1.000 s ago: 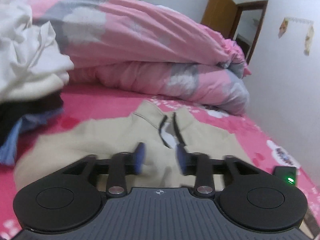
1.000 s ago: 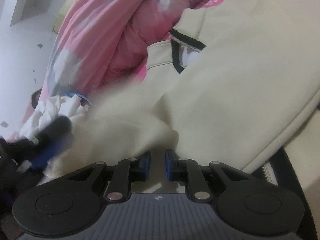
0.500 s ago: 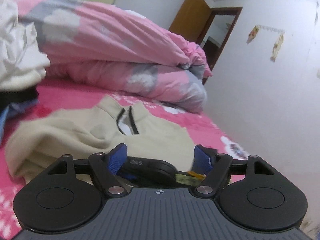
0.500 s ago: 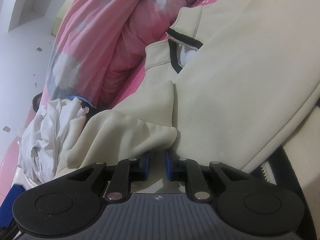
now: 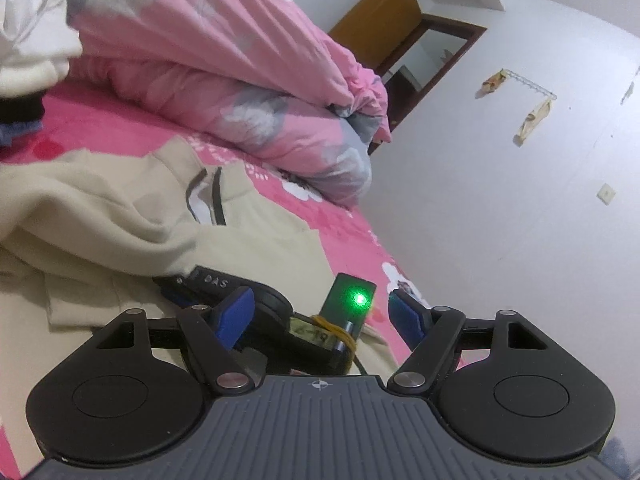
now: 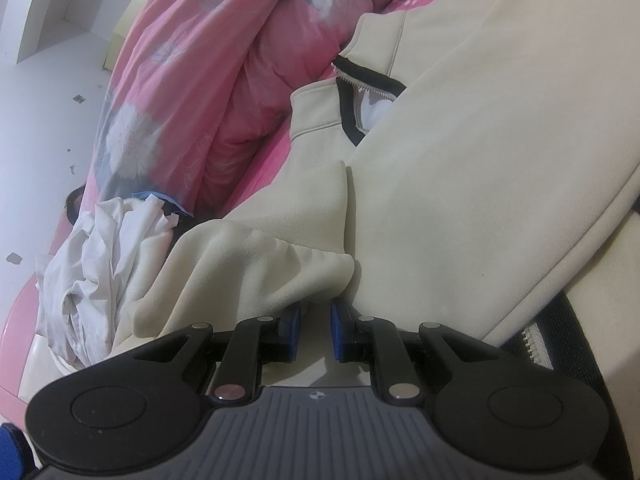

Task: Fold clothes
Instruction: 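Lay the sleeve over the jacket and open the left gripper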

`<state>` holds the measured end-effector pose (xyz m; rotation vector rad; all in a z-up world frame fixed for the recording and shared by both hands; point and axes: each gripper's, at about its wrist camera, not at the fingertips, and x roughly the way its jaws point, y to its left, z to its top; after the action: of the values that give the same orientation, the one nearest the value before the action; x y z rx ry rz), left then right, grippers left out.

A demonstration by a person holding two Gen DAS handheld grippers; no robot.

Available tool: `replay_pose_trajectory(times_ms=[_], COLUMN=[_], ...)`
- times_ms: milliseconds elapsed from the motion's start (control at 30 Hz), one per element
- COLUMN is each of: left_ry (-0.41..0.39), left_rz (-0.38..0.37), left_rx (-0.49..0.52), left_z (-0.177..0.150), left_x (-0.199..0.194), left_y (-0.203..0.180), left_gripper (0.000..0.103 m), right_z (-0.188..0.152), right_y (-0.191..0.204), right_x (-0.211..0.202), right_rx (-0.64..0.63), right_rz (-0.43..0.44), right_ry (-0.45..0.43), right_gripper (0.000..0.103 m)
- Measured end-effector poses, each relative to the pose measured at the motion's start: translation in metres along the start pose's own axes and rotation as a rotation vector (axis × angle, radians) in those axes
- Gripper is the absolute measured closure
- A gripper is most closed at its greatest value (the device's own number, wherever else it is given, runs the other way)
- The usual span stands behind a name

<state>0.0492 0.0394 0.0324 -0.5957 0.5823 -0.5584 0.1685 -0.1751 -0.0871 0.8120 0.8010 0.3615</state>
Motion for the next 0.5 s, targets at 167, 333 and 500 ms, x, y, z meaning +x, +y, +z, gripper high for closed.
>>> replay_pose_trajectory(times_ms=[167, 333, 500], left_ry=[0.026, 0.041, 0.016], left_rz=[-0.049, -0.063, 0.045], left_rx=[-0.055, -0.062, 0.032], left_z=[-0.001, -0.003, -0.002], left_x=[0.001, 0.003, 0.000], left_y=[0.004, 0.003, -0.006], left_gripper=[0.028, 0.028, 0.027], right_z=[0.000, 0.000, 0.000], right_y=[0.000, -0.001, -0.001], right_x=[0.000, 0.000, -0.001], right_rx=[0.002, 0.002, 0.003], right_rz=[0.002, 0.002, 0.004], right_ry=[0.001, 0.001, 0.001], right_gripper=[0.087, 0.087, 0.087])
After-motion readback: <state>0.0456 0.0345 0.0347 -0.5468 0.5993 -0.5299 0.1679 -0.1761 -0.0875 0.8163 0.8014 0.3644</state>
